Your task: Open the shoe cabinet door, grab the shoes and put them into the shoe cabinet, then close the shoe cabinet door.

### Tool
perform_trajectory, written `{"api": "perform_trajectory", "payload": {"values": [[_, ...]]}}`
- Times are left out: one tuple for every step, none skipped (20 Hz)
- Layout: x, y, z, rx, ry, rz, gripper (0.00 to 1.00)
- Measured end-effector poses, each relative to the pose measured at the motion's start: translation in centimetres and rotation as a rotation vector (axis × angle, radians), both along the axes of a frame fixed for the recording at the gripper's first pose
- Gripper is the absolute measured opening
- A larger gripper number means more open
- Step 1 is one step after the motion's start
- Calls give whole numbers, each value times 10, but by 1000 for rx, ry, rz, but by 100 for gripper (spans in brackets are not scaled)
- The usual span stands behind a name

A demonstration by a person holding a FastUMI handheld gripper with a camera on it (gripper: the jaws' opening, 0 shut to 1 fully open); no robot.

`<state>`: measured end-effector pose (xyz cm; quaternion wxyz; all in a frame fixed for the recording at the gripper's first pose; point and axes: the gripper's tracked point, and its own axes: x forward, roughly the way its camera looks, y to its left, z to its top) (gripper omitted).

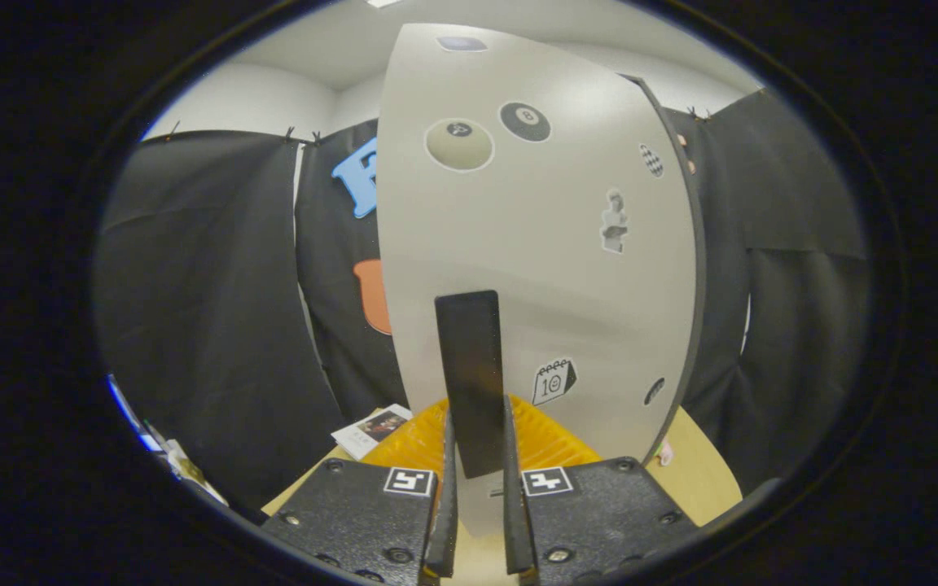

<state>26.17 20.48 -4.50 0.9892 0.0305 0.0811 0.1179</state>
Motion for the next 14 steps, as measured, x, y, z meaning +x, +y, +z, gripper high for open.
{"api": "perform_trajectory", "payload": {"values": [[-9, -9, 0, 8, 2, -6, 26], [-17, -17, 1, 5, 2, -14, 26], [-24, -27, -2, -4, -1, -28, 25], [-32, -37, -2, -12, -5, -42, 25], [-40, -46, -2, -14, -4, -50, 25], [-47, -54, -1, -13, -1, -57, 24], [-53, -63, -2, -12, 2, -58, 22], [-58, -71, -2, -5, 6, -60, 21], [-63, -79, -2, -3, 13, -60, 19], [-65, -85, -2, -2, 18, -60, 18], [-68, -93, -2, -1, 19, -63, 16], [-70, -100, -2, -4, 19, -68, 15], [-72, -107, -3, -11, 16, -76, 13], [-75, -114, -5, -24, 9, -85, 12]]}}
